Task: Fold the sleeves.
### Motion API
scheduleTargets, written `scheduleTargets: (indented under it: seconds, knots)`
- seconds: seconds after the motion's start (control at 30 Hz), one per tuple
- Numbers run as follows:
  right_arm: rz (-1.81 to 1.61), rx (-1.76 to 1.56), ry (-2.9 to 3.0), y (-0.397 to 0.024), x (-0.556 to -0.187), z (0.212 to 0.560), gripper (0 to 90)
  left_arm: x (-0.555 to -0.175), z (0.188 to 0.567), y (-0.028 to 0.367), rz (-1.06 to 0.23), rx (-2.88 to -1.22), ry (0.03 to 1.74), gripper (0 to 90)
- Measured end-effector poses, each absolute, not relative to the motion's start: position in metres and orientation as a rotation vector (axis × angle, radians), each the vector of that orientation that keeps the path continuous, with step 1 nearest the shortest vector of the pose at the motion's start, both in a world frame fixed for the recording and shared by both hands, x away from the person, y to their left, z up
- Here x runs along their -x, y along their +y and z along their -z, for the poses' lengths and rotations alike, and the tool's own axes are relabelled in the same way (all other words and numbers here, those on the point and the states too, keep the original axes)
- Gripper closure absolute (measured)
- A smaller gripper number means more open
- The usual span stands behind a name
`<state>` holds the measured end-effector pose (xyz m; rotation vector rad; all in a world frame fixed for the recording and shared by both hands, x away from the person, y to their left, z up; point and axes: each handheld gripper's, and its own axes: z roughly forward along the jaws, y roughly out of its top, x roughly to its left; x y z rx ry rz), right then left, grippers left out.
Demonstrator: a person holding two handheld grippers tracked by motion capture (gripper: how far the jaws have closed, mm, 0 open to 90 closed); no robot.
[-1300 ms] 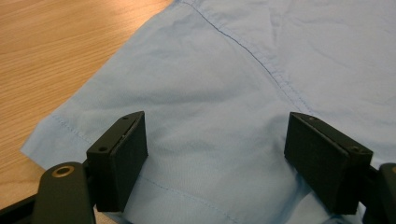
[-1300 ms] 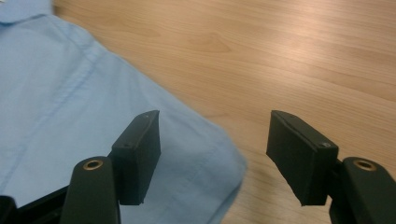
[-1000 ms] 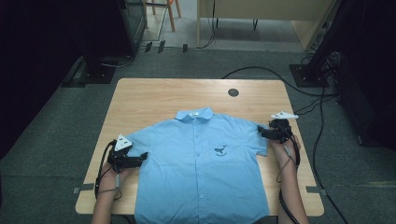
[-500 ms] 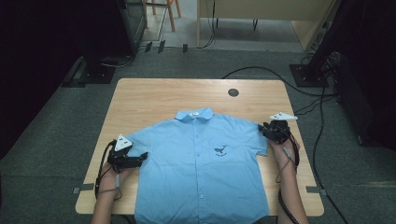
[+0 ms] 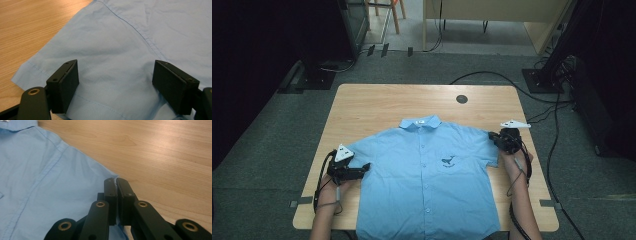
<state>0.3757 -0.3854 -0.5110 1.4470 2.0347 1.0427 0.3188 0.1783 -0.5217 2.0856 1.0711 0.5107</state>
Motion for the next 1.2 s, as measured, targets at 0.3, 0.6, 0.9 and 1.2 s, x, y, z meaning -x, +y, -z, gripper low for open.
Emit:
scheduleTargets:
  seconds: [0.3,0.6,0.9,1.2]
  knots:
    - [-1.076,-1.427,2.043,-0.379,-0.37,0.5,87.2,-0.319,0.522,0.178,-0.511,-2.086,1.072,21.2]
    - [-1.093,-1.372,2.055,-0.369,-0.363,0.486,87.2,-0.319,0.522,0.178,-0.511,-2.085,1.072,21.3]
    - [-1.116,-1.329,2.071,-0.358,-0.358,0.475,87.2,-0.319,0.522,0.178,-0.511,-2.086,1.071,21.2]
    - [-1.141,-1.29,2.102,-0.349,-0.354,0.467,87.2,-0.319,0.522,0.178,-0.511,-2.086,1.071,21.3]
